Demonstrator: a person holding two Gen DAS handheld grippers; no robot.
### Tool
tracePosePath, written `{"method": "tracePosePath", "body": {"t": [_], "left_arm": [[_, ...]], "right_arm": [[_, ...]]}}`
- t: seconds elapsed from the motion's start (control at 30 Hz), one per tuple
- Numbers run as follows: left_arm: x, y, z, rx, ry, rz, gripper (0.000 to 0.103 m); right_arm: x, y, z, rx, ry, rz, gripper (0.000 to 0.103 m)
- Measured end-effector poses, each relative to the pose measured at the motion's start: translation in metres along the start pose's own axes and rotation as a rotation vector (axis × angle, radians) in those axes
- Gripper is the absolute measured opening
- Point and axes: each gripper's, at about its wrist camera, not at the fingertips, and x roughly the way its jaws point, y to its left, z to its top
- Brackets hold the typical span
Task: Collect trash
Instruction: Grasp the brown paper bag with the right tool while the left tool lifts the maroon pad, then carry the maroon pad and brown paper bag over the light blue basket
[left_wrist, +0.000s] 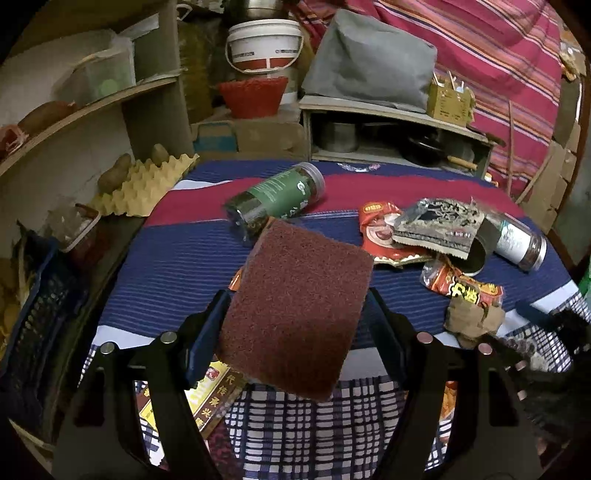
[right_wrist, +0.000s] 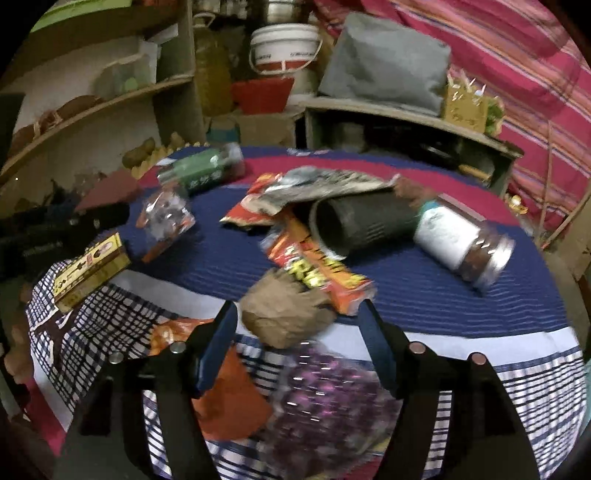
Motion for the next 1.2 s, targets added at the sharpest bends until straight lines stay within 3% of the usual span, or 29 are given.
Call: {"method": "tracePosePath", "body": {"t": [0.07, 0.13, 0.3, 0.53, 0.83, 1.2], "left_arm": [[0.000, 0.002, 0.000, -0.003, -0.001, 0.002, 0.072], [0.001, 0.003, -0.001, -0.003, 0.000, 0.006, 0.072], [-0.002, -0.002, -0.001, -0.001, -0.007, -0.001, 0.072], [-0.025, -0.030, -0.002, 0.029, -0.057, -0.023, 0.072], [-0.083, -0.136, -0.004, 0.202, -0.228, -0.102, 0.072], [-0.089, -0.272, -0.018, 0.267, -0.157, -0.372, 0.072]], "right_arm": [[0.007, 0.005, -0.001, -0.012, 0.017, -0.001, 0.064], [0.012, 0.007, -0.002, -0.018, 0.031, 0.007, 0.049], [0.001, 0.001, -0.001, -0.020, -0.003, 0.020, 0.047], [-0.059, -0.030, 0.004, 0.036, -0.087, 0.003, 0.047], [-0.146, -0.112, -0.013, 0.142, -0.184, -0.091, 0.047], [-0.216, -0.214, -0.096, 0.254, -0.192, -0.350, 0.047]]}}
